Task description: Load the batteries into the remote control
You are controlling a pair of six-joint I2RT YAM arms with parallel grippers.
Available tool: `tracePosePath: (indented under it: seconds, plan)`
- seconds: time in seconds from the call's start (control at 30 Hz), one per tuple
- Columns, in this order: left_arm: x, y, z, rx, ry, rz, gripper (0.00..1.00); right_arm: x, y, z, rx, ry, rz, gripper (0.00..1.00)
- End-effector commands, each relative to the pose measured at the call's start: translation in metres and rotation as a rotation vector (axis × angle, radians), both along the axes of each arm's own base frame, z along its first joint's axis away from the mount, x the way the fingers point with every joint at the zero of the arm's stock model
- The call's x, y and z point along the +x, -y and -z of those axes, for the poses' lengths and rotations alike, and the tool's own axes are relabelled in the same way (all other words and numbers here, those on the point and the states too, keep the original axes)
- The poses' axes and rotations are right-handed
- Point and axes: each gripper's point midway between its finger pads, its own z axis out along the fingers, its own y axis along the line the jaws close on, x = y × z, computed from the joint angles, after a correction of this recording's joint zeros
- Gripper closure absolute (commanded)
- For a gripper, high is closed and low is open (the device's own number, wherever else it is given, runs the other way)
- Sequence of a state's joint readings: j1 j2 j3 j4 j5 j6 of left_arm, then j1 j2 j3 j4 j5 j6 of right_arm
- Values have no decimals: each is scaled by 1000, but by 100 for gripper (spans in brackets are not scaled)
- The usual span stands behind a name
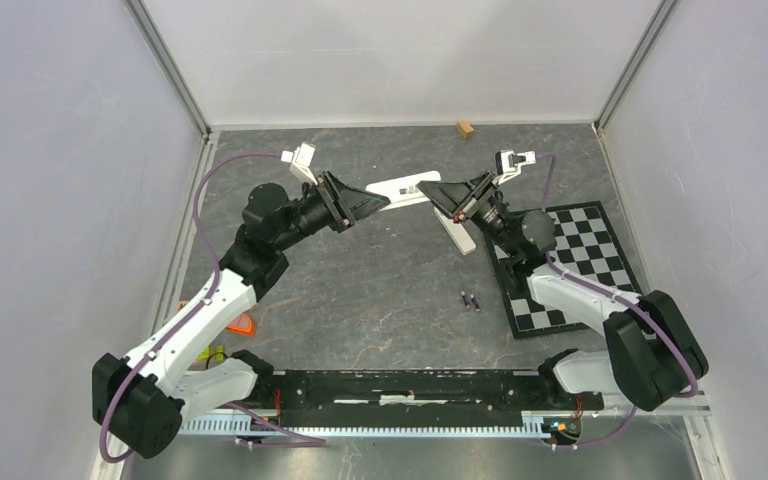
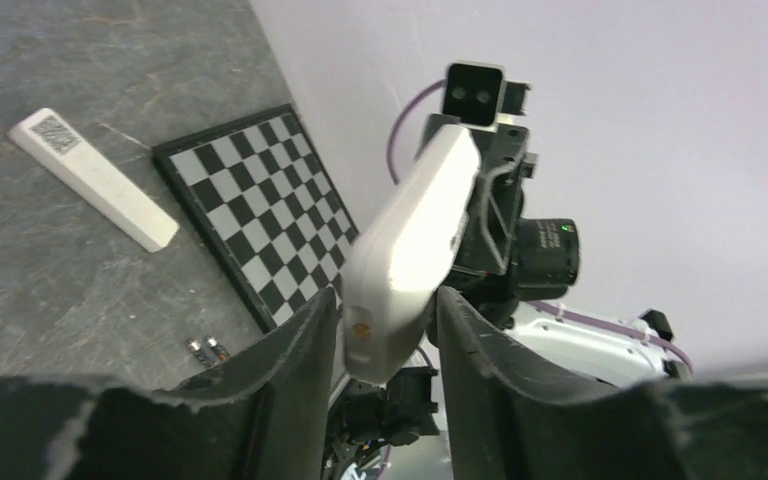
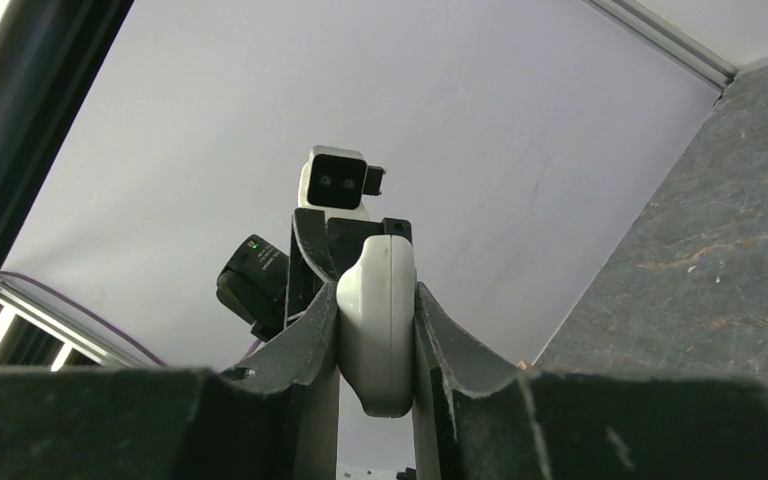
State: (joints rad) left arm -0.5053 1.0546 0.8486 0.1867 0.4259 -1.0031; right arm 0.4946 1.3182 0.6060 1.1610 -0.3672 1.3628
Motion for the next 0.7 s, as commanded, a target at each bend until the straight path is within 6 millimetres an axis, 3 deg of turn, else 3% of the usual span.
tracePosePath:
  seconds: [0.0, 0.13, 0.23, 0.27, 0.37, 0.43, 0.5, 0.6, 0.67]
  plan:
    - [-11, 6, -25, -112, 18, 77, 53, -9, 1, -16, 54, 49, -33, 94]
    - [-9, 6, -21, -105, 11, 74, 51, -9, -1, -11, 50, 29, -50, 94]
    - [-8, 7, -18, -104, 0, 78, 55, -9, -2, -7, 47, 21, -55, 94]
    - [-8, 8, -16, -104, -3, 78, 59, -9, -2, -6, 44, 22, -58, 94]
    - [-4, 7, -9, -90, -15, 60, 85, -8, -6, 1, 21, 11, -75, 90]
    - [2, 4, 2, -43, -27, 25, 98, -6, -10, 14, -36, 1, -74, 82]
    - [8, -2, 18, 23, -42, -17, 98, -3, -11, 37, -128, -19, -52, 67]
    - [10, -8, 49, 126, -70, -35, 98, 3, -6, 81, -301, -58, 17, 31]
    - [6, -9, 73, 184, -106, -14, 98, 8, 3, 112, -445, -100, 77, 17]
